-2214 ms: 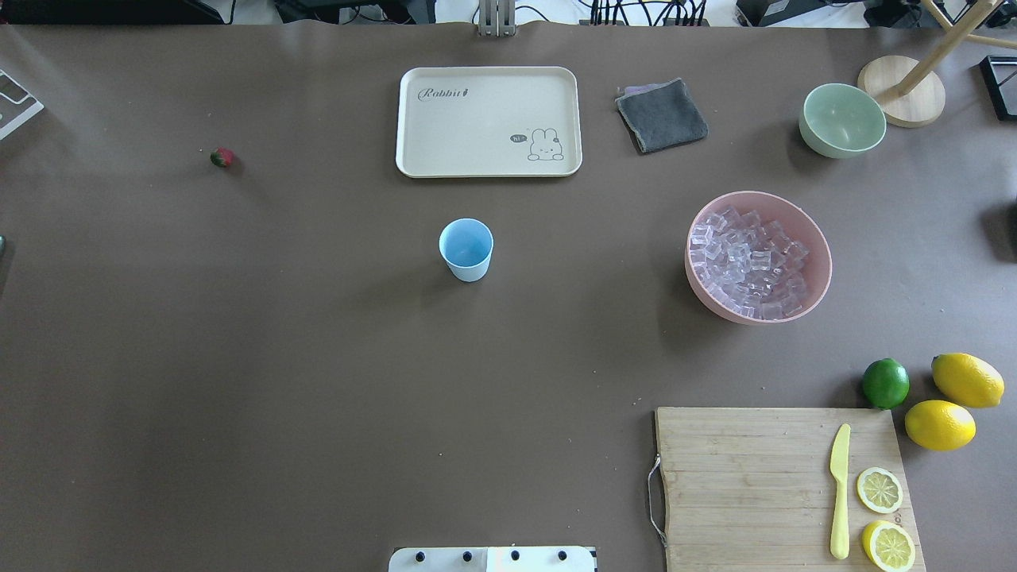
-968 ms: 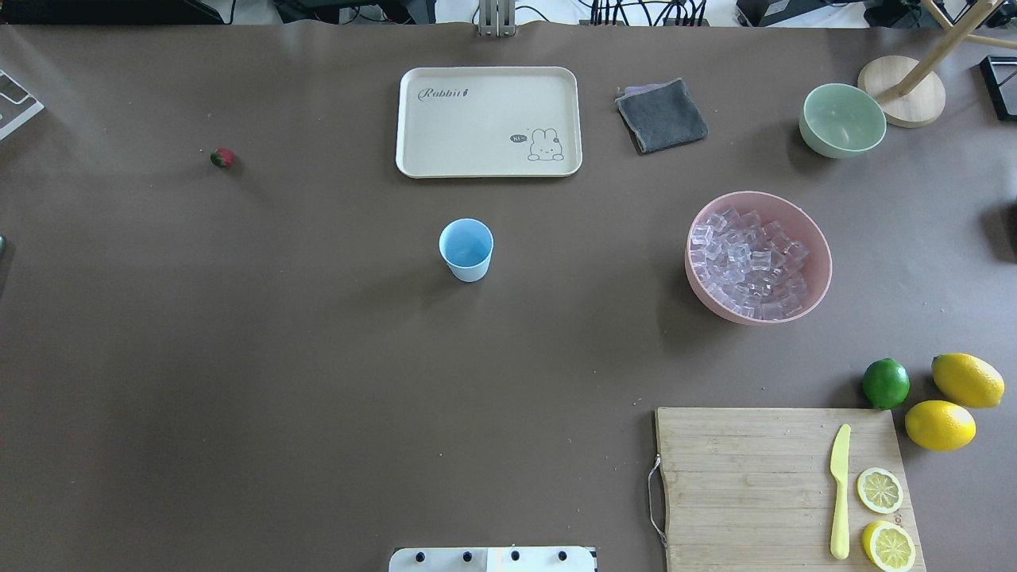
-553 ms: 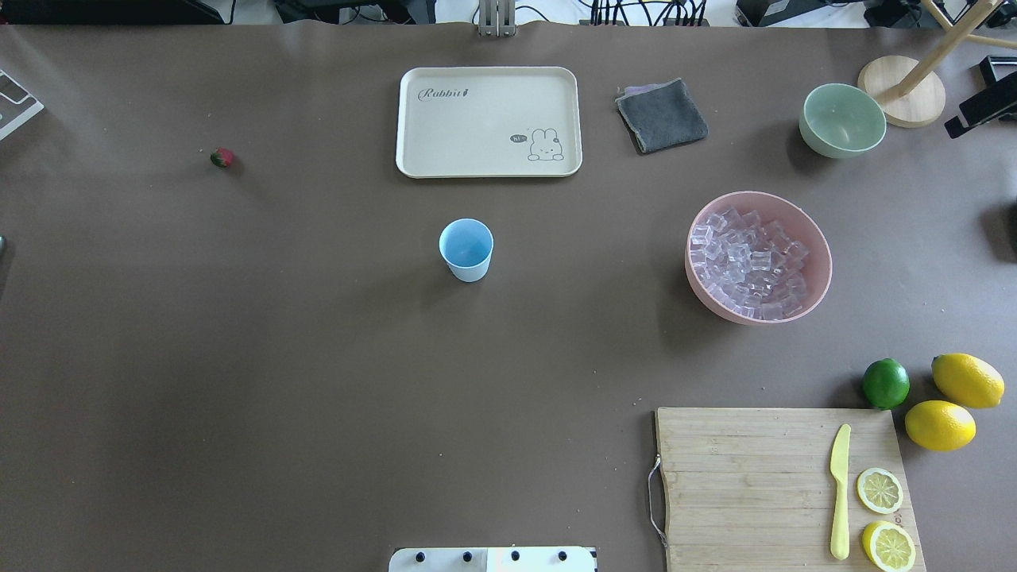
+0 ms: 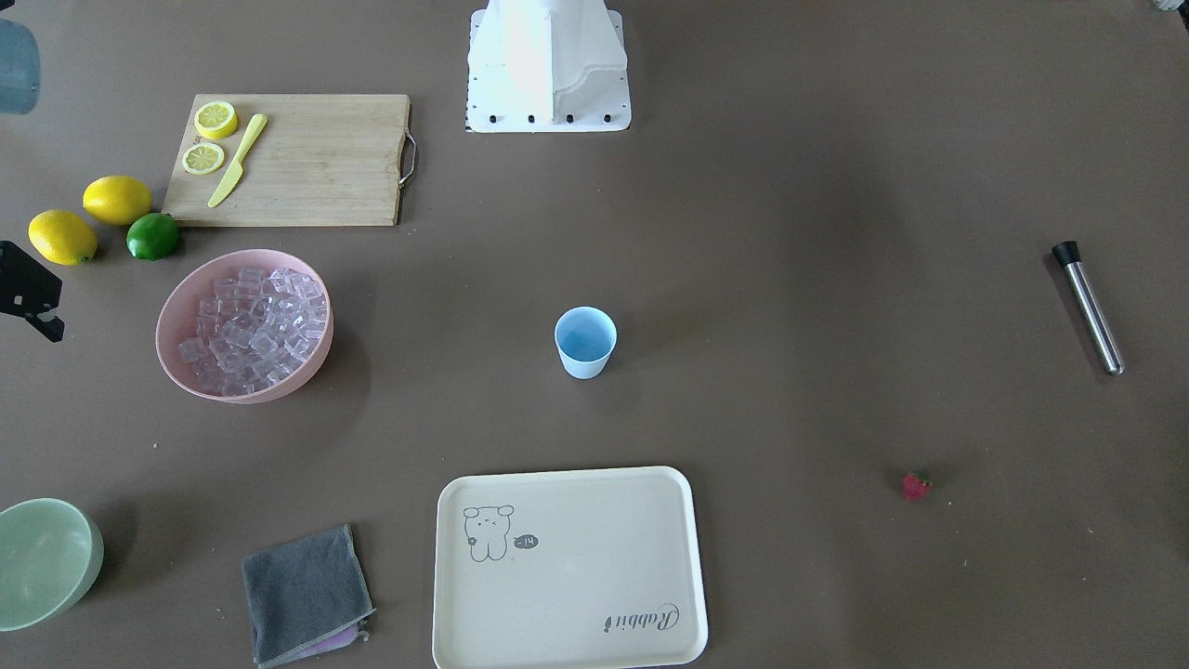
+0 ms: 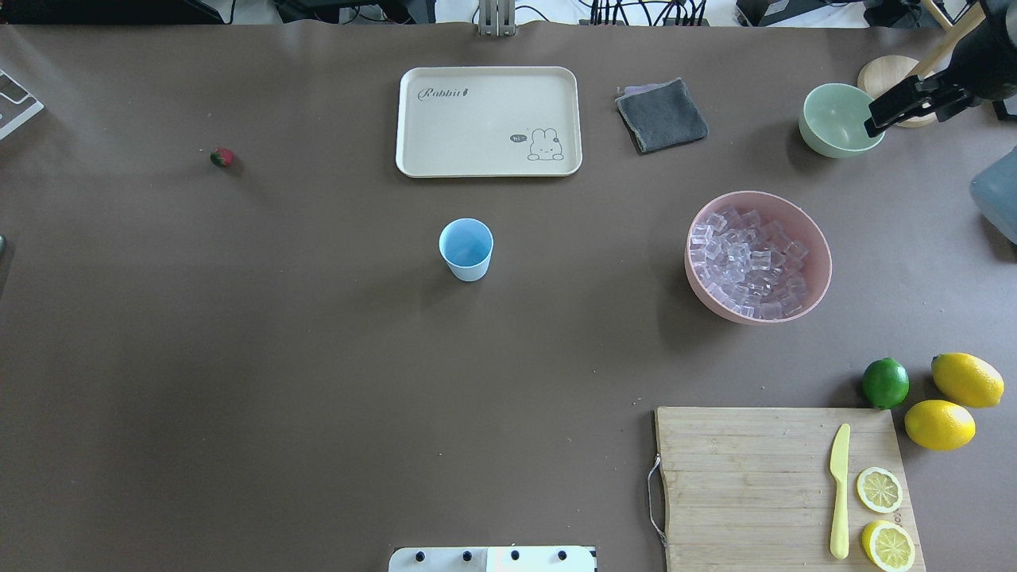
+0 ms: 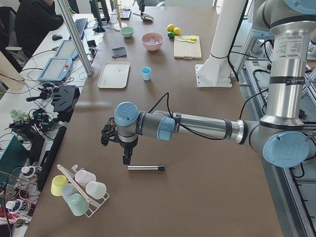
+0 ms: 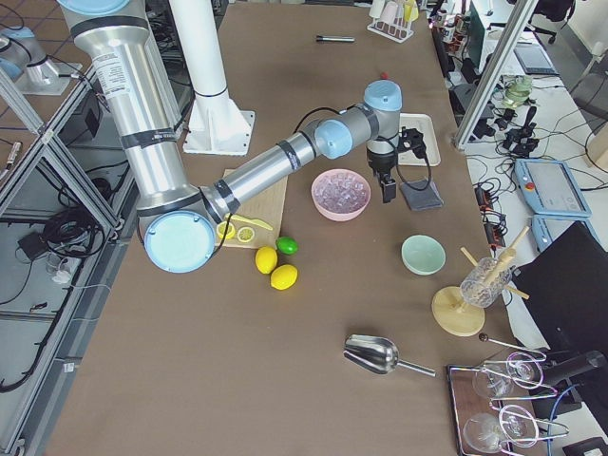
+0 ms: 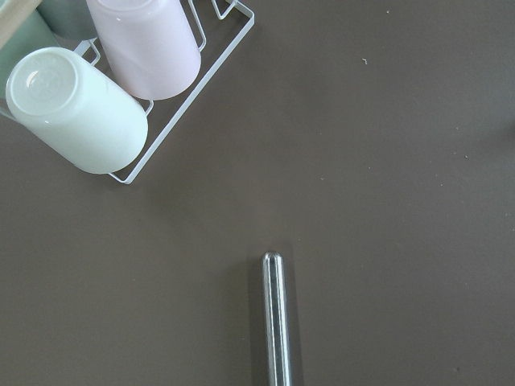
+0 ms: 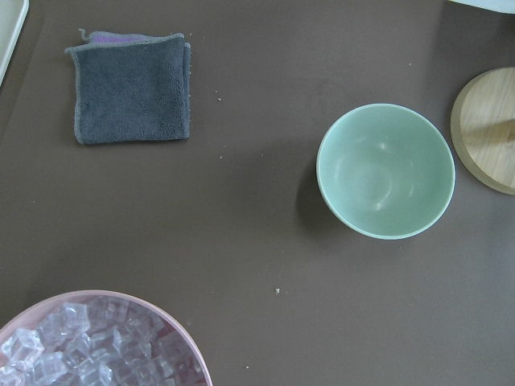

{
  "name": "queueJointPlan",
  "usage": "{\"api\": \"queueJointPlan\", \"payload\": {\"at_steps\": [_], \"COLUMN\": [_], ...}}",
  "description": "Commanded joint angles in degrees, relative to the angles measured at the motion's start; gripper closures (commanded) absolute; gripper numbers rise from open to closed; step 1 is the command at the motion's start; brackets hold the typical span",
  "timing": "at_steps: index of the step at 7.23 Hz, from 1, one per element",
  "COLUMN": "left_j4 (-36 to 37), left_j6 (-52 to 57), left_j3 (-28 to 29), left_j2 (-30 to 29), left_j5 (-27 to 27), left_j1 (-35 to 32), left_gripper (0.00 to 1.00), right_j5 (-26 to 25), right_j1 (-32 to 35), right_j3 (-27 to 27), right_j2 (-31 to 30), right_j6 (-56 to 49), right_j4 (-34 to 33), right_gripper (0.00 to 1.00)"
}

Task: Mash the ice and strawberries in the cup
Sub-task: 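Move the right gripper over the pink bowl of ice cubes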

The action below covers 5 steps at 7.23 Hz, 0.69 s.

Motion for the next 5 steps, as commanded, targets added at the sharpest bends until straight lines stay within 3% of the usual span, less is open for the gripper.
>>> {"api": "queueJointPlan", "payload": {"at_steps": [1,2,3,5], "left_j4": [-1.48,-1.76,-1.15,-1.06], "left_j6": [0.25,-0.45,-1.5,-2.74], "left_j3": [-0.29,0.32,0.5,0.49], "left_j2": [0.36,-0.68,-1.91,-2.7], "left_j5": [0.22,0.04,-0.22,-0.14], "left_j1": [-0.17,0.09,0.26,0.35], "left_gripper": [0.02,0.02,0.02,0.02], "right_j5": [-0.35,-0.26,-0.26,-0.96], "right_j1": [-1.62,-4.15,-6.0,-9.79], "right_j3": [0.06,-0.56,-1.26,-1.8], "right_j2": [-0.11,0.93,3.29,3.76], "right_j6": [4.12,5.87,9.8,10.54], "right_j4": [4.64,7.45,7.83,7.92], "right_gripper": [0.05,0.07,0.17,0.14]}}
